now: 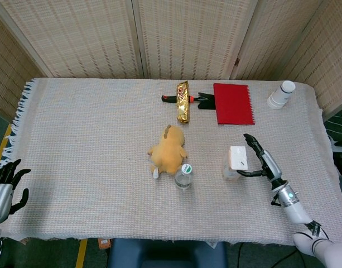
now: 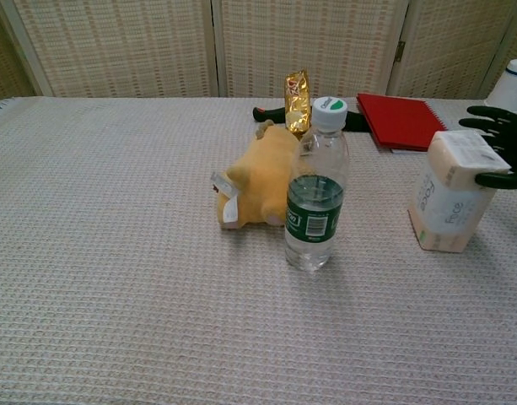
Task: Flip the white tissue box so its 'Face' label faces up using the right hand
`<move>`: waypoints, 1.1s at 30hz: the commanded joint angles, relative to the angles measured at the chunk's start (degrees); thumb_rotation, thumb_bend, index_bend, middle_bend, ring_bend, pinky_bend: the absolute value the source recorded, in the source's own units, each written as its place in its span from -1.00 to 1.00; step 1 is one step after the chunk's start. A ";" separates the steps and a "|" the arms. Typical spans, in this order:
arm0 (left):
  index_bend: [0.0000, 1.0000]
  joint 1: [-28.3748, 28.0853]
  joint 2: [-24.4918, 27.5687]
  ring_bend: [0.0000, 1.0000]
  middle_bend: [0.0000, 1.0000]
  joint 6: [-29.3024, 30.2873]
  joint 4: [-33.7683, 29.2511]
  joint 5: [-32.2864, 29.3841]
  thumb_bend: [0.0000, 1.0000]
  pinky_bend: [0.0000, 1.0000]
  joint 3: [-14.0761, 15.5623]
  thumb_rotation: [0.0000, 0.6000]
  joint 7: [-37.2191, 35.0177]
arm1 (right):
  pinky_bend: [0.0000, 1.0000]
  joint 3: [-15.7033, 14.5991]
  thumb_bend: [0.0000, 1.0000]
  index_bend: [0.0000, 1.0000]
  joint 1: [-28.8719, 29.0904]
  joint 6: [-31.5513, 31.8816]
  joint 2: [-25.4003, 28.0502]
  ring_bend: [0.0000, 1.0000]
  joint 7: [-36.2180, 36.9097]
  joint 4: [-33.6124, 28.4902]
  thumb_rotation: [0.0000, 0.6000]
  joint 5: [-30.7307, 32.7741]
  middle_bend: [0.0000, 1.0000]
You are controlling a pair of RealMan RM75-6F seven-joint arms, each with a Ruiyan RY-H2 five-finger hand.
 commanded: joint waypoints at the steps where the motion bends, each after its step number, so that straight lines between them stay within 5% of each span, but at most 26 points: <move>1: -0.54 0.06 0.06 -1.00 -1.00 0.14 -0.12 0.06 0.01 -0.79 -0.01 1.00 0.01 | -1.00 2.52 -1.00 -1.00 0.35 3.07 7.52 -1.00 -11.50 -12.59 1.00 0.92 -1.00; 10: -0.54 0.19 0.40 -1.00 -1.00 0.40 -0.79 0.17 0.01 -0.79 0.01 1.00 0.21 | -1.00 3.51 -1.00 -1.00 0.94 -1.20 29.80 -1.00 -45.01 -51.39 1.00 2.69 -1.00; 16: -0.54 0.35 0.72 -1.00 -1.00 0.71 -1.21 0.24 0.01 -0.79 -0.01 1.00 0.17 | -1.00 5.05 -1.00 -1.00 3.28 -9.69 40.62 -1.00 -64.38 -66.63 1.00 10.55 -1.00; 25: -0.54 0.62 1.32 -1.00 -1.00 1.08 -1.88 0.14 0.01 -0.79 -0.08 1.00 0.22 | -1.00 5.31 -1.00 -1.00 14.08 -26.07 51.52 -1.00 -97.32 -79.35 1.00 36.91 -1.00; 33: -0.54 0.79 1.48 -1.00 -1.00 1.51 -2.20 0.21 0.01 -0.79 -0.16 1.00 0.50 | -1.00 3.45 -1.00 -1.00 21.59 -29.28 49.59 -1.00 -108.87 -78.57 1.00 50.59 -1.00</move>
